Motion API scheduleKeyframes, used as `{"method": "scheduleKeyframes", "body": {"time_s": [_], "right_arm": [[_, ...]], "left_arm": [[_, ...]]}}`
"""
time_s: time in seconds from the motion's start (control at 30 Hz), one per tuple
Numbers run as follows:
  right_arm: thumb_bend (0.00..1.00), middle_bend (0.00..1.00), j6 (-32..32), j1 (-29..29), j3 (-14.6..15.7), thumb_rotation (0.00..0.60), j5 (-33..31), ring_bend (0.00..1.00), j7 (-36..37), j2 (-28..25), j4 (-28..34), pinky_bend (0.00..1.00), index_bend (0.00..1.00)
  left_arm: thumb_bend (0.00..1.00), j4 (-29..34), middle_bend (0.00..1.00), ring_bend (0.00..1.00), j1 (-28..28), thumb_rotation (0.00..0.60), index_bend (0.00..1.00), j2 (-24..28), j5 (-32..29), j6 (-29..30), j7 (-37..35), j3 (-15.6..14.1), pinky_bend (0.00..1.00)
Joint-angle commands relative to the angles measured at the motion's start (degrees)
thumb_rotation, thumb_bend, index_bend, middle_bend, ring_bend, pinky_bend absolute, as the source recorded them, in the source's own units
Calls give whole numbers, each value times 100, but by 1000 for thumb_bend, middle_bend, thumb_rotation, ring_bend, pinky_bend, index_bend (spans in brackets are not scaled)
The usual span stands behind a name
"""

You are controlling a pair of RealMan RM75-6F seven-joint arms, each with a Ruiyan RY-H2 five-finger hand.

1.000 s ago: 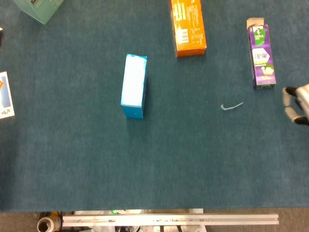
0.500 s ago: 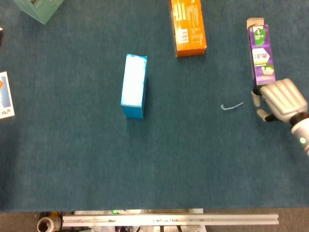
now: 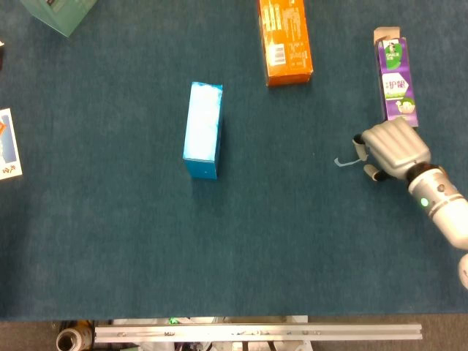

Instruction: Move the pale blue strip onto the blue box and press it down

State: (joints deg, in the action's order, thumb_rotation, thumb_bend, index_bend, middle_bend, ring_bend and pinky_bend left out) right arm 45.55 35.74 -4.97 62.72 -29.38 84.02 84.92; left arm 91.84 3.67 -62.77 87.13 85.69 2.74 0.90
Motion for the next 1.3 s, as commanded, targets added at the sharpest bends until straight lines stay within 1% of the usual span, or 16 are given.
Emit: {"method": "scheduleKeyframes", "body": {"time_s": [0.03,0.2,0.37,0.77,0.87,1.17,1.3], "right_arm": [[260,1000,-30,78,11,600,-76,1000,-29,104,-92,1000,574],[260,1000,-34,183,22,600,-168,1000,-25,224,-208,1000,570],[260,1000,-36,260,51,600,-251,1000,-39,254,-245,1000,554],[267,1000,-73,396,164,600,-421,1000,-32,319,-351,1000,553],[279,1000,-75,420,191,600,-471,1000,-41,325,-363,1000,553],[361,1000,-47,494,223,600,-621,1000,-65,354,-415,1000,553],[367,1000,-15,514,246,600,-667,1000,-81,364,-413,1000,553]], "left_arm": [[493,-4,533,485,-1,600,214,-3,-7,0,-6,3,531],[493,-24,532,487,-1,600,210,-4,-24,-10,-18,5,531],[493,-33,531,487,3,600,208,3,-45,-27,-32,10,531],[493,-28,524,488,18,600,202,3,-28,-49,-34,1,531],[493,-33,523,487,9,600,196,1,-28,-37,-39,-1,531],[493,-44,522,488,-3,600,190,5,-35,-30,-49,-8,531],[493,-49,522,487,-9,600,189,9,-43,-34,-66,-13,531]]}}
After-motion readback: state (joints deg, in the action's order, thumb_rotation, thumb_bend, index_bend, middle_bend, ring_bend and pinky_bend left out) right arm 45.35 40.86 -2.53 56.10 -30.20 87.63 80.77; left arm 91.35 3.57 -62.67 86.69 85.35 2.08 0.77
